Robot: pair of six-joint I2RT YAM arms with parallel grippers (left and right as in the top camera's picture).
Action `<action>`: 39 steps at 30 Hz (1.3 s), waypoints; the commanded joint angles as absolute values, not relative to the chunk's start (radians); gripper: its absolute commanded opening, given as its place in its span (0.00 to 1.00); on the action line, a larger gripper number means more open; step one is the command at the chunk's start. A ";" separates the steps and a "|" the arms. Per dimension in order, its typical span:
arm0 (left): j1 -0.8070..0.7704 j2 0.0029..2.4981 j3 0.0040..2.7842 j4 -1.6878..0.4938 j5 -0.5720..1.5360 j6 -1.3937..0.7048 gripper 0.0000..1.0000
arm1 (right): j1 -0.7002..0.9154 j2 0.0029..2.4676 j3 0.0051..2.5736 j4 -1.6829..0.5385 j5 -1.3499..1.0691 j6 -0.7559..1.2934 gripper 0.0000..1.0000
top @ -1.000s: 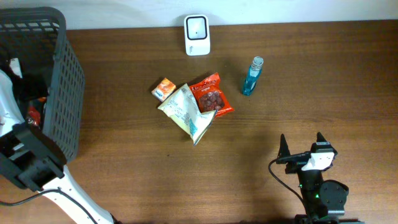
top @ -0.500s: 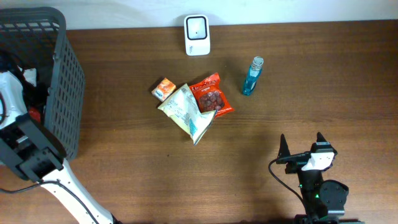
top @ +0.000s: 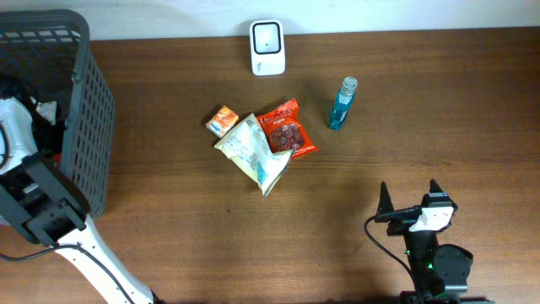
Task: Scan the item barcode
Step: 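Reach the left gripper into the basket and grasp the dark snack packet, then place the dark packet on the table beside the Listerine bottle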
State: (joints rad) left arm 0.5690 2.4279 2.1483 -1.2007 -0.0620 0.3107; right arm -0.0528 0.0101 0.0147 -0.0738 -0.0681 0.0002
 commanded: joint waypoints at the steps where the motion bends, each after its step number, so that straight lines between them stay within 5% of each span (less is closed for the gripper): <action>1: 0.572 2.453 2.141 -1.225 -0.044 0.315 0.29 | -0.059 0.003 0.006 -0.074 -0.063 0.004 0.98; 17: 0.573 2.241 2.160 -1.212 0.028 0.225 0.02 | -0.059 0.003 0.006 -0.075 -0.063 0.004 0.98; 29: 0.572 1.948 2.215 -1.111 0.230 0.126 0.00 | -0.059 0.003 0.006 -0.074 -0.063 0.004 0.98; 36: 0.562 1.719 2.217 -0.928 0.772 -0.141 0.00 | -0.059 0.003 0.006 -0.074 -0.063 0.004 0.99; 39: 0.499 1.674 2.217 -0.949 0.846 -0.191 0.00 | -0.059 0.003 0.006 -0.074 -0.063 0.004 0.98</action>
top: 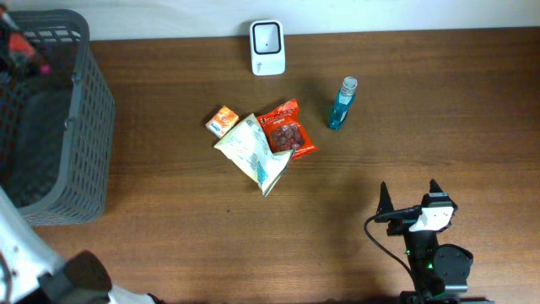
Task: Scan the item barcode
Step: 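Place the dark packet on the table beside the Listerine bottle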
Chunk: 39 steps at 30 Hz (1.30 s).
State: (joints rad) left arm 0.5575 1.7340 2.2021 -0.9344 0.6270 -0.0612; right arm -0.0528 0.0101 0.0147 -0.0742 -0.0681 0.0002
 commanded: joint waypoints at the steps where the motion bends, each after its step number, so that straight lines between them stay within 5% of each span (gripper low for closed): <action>1: 0.447 1.668 2.217 -0.976 0.846 -0.190 0.00 | -0.059 0.003 0.006 -0.075 -0.063 0.004 0.98; 7: 0.111 1.703 2.179 -1.086 0.673 -0.190 0.00 | -0.059 0.003 0.006 -0.074 -0.063 0.004 0.98; 15: -0.287 1.905 2.072 -1.066 0.090 -0.191 0.00 | -0.059 0.003 0.006 -0.074 -0.063 0.004 0.98; 27: -0.490 2.212 2.072 -0.936 0.221 -0.347 0.00 | -0.059 0.003 0.006 -0.075 -0.063 0.004 0.98; 37: -0.506 2.285 2.070 -0.899 0.218 -0.493 0.00 | -0.059 0.003 0.006 -0.075 -0.063 0.004 0.98; 39: -0.514 2.322 2.070 -0.898 0.245 -0.546 0.06 | -0.059 0.003 0.006 -0.075 -0.063 0.004 0.98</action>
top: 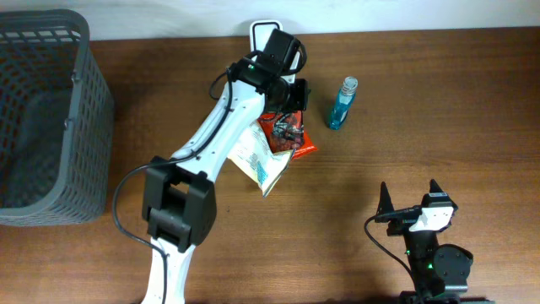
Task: Scan the item barcode
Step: 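Place the dark packet on the table beside the Listerine bottle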
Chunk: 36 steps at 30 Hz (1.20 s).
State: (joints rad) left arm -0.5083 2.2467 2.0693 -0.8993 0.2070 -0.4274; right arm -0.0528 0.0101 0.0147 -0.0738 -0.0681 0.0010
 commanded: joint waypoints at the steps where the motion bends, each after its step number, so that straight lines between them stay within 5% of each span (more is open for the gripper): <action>1: -0.517 2.327 2.070 -0.897 0.263 -0.545 0.13 | -0.059 0.003 0.006 -0.075 -0.063 0.004 0.98; 3: -0.519 2.331 2.070 -0.897 0.274 -0.545 0.35 | -0.059 0.003 0.006 -0.074 -0.063 0.004 0.99; 5: -0.519 2.329 2.076 -0.898 0.299 -0.534 0.77 | -0.059 0.003 0.006 -0.074 -0.063 0.004 0.98; 9: -0.503 2.326 2.156 -0.921 0.459 -0.454 0.92 | -0.059 0.003 0.006 -0.074 -0.063 0.004 0.98; 15: -0.461 2.271 2.238 -1.124 0.372 -0.447 0.84 | -0.059 0.003 0.006 -0.074 -0.063 0.004 0.98; 21: -0.491 2.276 2.188 -1.319 0.166 -0.447 0.38 | -0.059 0.003 0.006 -0.074 -0.063 0.004 0.98; 31: -0.532 2.267 2.051 -1.370 -0.165 -0.484 0.28 | -0.059 0.003 0.006 -0.074 -0.063 0.004 0.98; 36: -0.488 2.231 2.179 -1.436 -0.162 -0.484 0.42 | -0.059 0.003 0.006 -0.075 -0.063 0.004 0.98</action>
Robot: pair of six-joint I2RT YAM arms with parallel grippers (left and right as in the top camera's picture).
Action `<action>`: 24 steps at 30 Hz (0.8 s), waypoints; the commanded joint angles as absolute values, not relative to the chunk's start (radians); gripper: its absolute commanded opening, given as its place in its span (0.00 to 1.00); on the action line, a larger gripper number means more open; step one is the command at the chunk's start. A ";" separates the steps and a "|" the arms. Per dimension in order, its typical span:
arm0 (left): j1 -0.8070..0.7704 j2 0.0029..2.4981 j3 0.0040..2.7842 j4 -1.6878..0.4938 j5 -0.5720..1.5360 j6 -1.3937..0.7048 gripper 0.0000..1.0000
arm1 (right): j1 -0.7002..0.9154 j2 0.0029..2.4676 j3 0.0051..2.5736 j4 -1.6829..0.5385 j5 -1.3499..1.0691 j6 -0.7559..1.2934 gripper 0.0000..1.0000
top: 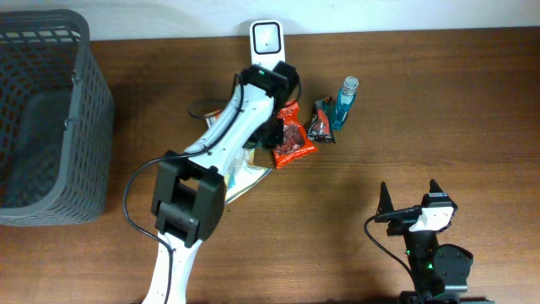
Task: Scan the item barcode
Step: 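Place the dark packet on the table beside the Listerine bottle, then raise the left arm and move the right gripper to the Listerine bottle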
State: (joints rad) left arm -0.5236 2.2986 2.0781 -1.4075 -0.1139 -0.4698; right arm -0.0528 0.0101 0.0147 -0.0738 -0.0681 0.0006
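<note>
A white barcode scanner (pixel 267 38) stands at the table's back edge. In front of it, my left gripper (pixel 274 131) points down at the left edge of a red snack packet (pixel 295 142); the wrist hides its fingers. A small dark packet (pixel 321 120) lies on the table between the red packet and a blue bottle (pixel 342 103). A pale bag (pixel 246 173) pokes out from under my left arm. My right gripper (pixel 409 198) stands open near the front right, holding nothing.
A grey mesh basket (pixel 80 110) fills the left end of the table. My left arm runs diagonally from the front left to the pile, covering part of the items there.
My left gripper was over the red packet with a dark item at its tip. That dark packet now lies beside the blue bottle, and the gripper sits lower, at the red packet's left edge. The pale bag has shifted forward.
My left arm was first down at the basket, then at the far left corner above it. Then it was over the pile near the scanner with a dark item. Now the dark packet rests on the table by the bottle. The right arm has stayed still.
</note>
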 commanded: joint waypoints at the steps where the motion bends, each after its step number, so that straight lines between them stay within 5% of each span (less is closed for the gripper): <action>1: -0.479 2.217 2.207 -1.447 -0.154 -0.484 0.52 | -0.059 0.003 0.006 -0.074 -0.063 0.004 0.99; 3: -0.468 2.187 2.240 -1.454 -0.143 -0.484 0.64 | -0.059 0.003 0.006 -0.075 -0.063 0.004 0.98; 4: -0.465 2.173 2.248 -1.452 -0.143 -0.484 0.88 | -0.059 0.003 0.006 -0.074 -0.063 0.004 0.98; 6: -0.457 2.148 2.268 -1.451 -0.143 -0.484 0.98 | -0.059 0.003 0.006 -0.075 -0.063 0.004 0.98; 16: -0.268 2.074 2.320 -1.511 -0.136 -0.484 0.99 | -0.059 0.003 0.006 0.006 -0.102 0.018 0.99; 21: -0.247 2.074 2.320 -1.514 -0.136 -0.484 0.99 | -0.059 0.003 0.006 0.188 -0.583 0.373 0.98; 24: -0.248 2.074 2.320 -1.513 -0.136 -0.484 0.99 | -0.059 0.003 0.006 0.283 -0.618 0.514 0.99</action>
State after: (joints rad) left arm -0.2493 2.0949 2.3032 -1.5108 -0.1314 -0.4831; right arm -0.0528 0.0105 0.0109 0.2035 -0.4717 0.2985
